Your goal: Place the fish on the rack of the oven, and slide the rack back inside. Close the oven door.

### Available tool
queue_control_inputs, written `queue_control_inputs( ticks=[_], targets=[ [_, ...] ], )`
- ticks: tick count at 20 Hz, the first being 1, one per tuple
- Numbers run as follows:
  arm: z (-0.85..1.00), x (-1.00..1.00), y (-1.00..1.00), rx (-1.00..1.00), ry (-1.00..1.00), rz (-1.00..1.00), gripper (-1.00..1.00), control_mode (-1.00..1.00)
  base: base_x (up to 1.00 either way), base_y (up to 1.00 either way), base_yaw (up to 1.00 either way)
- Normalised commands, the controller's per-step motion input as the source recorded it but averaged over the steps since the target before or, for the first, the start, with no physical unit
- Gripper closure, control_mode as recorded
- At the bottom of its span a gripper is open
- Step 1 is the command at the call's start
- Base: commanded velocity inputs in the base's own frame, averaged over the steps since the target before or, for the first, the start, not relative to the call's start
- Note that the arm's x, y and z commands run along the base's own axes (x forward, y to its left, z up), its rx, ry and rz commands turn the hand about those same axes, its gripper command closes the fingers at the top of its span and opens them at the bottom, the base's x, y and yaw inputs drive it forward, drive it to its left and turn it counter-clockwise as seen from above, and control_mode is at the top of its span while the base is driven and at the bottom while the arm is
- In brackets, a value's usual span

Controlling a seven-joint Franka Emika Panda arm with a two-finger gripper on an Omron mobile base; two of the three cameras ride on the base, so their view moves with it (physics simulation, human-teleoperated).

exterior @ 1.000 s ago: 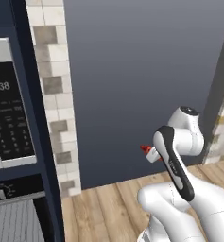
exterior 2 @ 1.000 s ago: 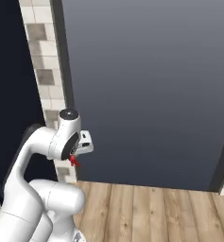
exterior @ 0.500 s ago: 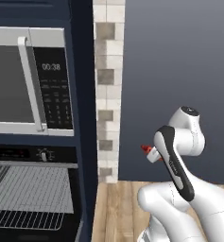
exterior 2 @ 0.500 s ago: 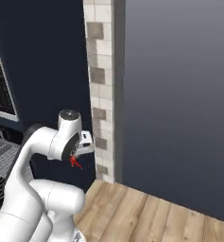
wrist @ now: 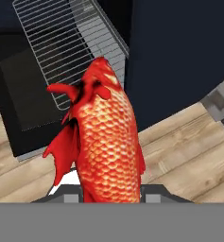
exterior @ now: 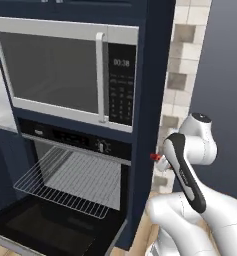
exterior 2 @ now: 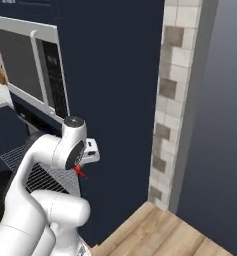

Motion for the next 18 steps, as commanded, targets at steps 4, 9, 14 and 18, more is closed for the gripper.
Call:
queue_control_inputs(
  ticks=[4, 9, 14, 18],
  targets=[
    [0.0, 0.0, 0.0, 0.0, 0.0, 0.0, 1.0, 1.0, 0.0, 0.48, 0.52],
    [0.0, 0.0, 0.0, 0.0, 0.0, 0.0, 1.0, 1.0, 0.0, 0.4, 0.49],
    [0.0, 0.0, 0.0, 0.0, 0.0, 0.0, 1.0, 1.0, -0.02, 0.14, 0.43],
    [0.0, 0.0, 0.0, 0.0, 0.0, 0.0, 1.0, 1.0, -0.13, 0.0, 0.37]
  ],
)
